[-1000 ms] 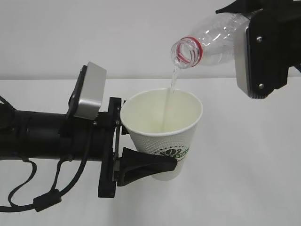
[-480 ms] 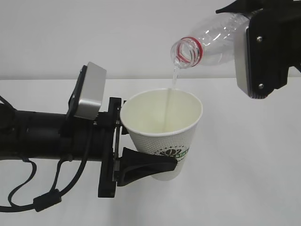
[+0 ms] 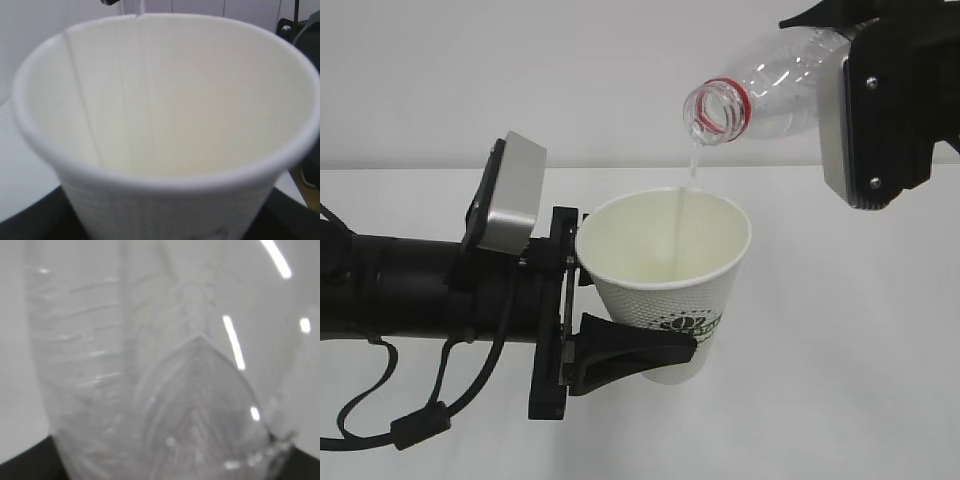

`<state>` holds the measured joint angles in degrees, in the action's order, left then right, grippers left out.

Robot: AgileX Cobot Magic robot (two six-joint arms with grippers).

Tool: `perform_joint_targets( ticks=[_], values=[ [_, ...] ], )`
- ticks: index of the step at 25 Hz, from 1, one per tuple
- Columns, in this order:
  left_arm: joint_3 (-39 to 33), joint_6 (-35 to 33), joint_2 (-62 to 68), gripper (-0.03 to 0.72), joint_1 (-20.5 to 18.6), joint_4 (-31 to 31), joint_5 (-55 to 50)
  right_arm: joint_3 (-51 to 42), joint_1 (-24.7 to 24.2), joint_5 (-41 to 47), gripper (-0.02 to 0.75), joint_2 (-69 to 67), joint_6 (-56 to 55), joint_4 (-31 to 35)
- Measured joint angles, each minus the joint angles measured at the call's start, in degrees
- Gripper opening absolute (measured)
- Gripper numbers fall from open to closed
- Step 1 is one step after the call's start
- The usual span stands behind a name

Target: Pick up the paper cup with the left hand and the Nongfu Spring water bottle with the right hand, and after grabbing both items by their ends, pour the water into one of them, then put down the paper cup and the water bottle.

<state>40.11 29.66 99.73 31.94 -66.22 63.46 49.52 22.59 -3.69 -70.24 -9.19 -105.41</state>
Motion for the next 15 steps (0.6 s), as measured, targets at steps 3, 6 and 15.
perform_joint_targets(
  ticks=[3, 6, 15],
  values=[
    [0.0, 0.0, 0.0, 0.531, 0.0, 0.0, 0.0, 0.0, 0.0, 0.0, 0.47, 0.0, 0.0, 0.0],
    [0.0, 0.0, 0.0, 0.531, 0.0, 0.0, 0.0, 0.0, 0.0, 0.0, 0.47, 0.0, 0.0, 0.0],
    [0.0, 0.0, 0.0, 0.53, 0.0, 0.0, -0.1, 0.0, 0.0, 0.0, 0.47, 0.0, 0.0, 0.0]
  ],
)
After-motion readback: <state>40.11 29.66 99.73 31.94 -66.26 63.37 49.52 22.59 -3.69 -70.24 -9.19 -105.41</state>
